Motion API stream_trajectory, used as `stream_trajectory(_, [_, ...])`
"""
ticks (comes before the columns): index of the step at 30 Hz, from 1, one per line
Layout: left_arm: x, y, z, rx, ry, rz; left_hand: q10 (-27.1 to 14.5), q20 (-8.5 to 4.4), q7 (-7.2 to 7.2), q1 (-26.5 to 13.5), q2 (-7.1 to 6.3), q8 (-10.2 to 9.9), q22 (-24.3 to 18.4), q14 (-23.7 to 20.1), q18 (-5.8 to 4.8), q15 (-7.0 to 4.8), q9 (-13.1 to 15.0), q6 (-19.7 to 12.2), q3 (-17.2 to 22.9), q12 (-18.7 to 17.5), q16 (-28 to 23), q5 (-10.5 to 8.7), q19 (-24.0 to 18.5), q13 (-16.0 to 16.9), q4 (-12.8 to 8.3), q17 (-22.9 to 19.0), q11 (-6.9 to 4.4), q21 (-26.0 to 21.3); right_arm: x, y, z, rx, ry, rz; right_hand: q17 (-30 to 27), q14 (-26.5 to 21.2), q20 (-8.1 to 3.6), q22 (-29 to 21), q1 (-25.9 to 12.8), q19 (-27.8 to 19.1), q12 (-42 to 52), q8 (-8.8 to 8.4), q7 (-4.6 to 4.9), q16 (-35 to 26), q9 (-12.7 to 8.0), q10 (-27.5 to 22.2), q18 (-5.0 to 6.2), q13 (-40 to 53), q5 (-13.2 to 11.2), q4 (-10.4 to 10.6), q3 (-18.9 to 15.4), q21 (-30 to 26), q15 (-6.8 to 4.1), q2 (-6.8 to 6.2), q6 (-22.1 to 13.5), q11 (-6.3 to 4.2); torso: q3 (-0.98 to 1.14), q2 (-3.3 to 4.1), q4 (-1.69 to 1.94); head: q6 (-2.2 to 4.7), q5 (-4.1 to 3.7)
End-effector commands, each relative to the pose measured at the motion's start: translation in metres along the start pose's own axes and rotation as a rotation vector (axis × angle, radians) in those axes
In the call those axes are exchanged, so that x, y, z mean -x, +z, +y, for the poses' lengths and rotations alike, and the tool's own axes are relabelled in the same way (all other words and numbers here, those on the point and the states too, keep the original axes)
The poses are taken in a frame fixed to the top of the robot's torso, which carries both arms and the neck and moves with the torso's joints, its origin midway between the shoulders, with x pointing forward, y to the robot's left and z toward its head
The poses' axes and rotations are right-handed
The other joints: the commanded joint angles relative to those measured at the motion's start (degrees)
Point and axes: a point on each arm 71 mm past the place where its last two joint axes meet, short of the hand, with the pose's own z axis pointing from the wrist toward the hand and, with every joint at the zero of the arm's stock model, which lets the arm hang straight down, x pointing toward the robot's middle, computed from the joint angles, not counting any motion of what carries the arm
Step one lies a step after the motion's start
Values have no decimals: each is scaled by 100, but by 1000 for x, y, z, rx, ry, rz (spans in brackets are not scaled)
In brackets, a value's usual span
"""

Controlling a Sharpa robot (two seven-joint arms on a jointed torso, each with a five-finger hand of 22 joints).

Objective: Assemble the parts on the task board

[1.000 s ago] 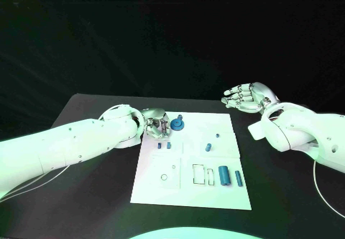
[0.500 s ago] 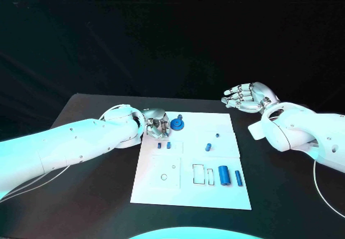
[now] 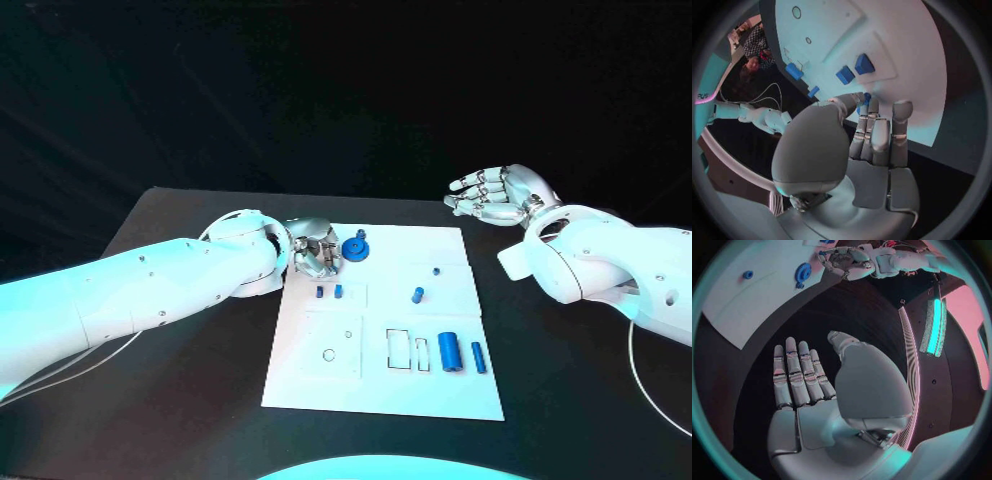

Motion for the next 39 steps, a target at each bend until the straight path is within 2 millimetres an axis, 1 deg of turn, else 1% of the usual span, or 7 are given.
stream_trajectory(1, [-6,0,0,2,-22,43,28,14,28,-4,17,-174,23,-23,-16,14,-54,-160,44,-57,-3,3,-41,-1,-46,-2,59,-13,-1,0,1,13,-2,11,-5,22,1,-5,-14,-13,-19,25,385,-28,-5,23,75,-9,25,-21,4,-5,7,49,47,4,-1,-5,-1,-2,1])
stream_trajectory(9, [-6,0,-1,-5,-31,43,40,19,27,-29,-15,-240,6,-35,-9,16,-72,-201,38,-83,-3,-2,-63,2,-53,-24,57,-24,-1,0,1,12,-2,11,-5,22,1,-5,-14,-13,-19,25,385,-28,-5,23,75,-9,25,-21,4,-5,7,49,47,4,0,-1,0,-4,-4])
stream_trajectory(13, [-6,-1,-1,-4,-35,40,-14,18,39,-101,-74,-446,-83,-97,15,16,-137,-402,48,-182,-20,-1,-160,-3,-40,-107,54,-96,-1,0,0,11,-2,11,-5,22,1,-5,-14,-13,-19,25,385,-28,-5,23,75,-9,25,-21,4,-5,7,49,47,4,-2,0,-2,-6,0])
stream_trajectory(19, [-6,-1,0,2,-37,37,-98,36,51,-140,-118,-588,-199,-184,39,42,-181,-549,54,-253,-50,-1,-271,-1,-36,-225,84,-191,0,0,0,9,-3,8,-11,25,2,-14,-22,-16,-19,26,385,-33,-8,24,76,-9,24,-21,3,-5,7,46,49,4,1,0,0,2,1])
stream_trajectory(24, [-5,-2,1,12,-38,33,-177,59,16,-185,-174,-776,-256,-255,53,63,-250,-793,42,-283,-68,0,-330,16,-25,-326,106,-244,0,0,0,9,-3,4,-14,21,2,-19,-25,-17,-19,25,385,-38,-9,25,75,-9,23,-21,1,-5,8,42,49,4,0,-1,-4,0,4])
stream_trajectory(28, [-5,-2,3,25,-38,32,-265,83,-21,-205,-201,-905,-362,-398,74,90,-304,-972,21,-300,-134,4,-422,33,-14,-549,137,-337,1,0,0,10,-4,-1,-28,-3,5,-31,-32,-25,-24,21,388,-59,-15,18,73,-11,23,-22,-4,-7,16,34,41,9,3,1,-3,-3,3])
stream_trajectory(39, [-5,-4,9,63,-33,40,-295,96,-53,-219,-222,-979,-396,-454,83,100,-341,-1078,-19,-291,-153,2,-453,52,-5,-635,146,-370,2,1,-3,-3,-7,13,-56,-50,11,-62,-24,-48,-40,13,399,-102,-28,-10,68,-14,24,-44,-8,-10,32,17,27,21,3,-1,-6,-11,-9])
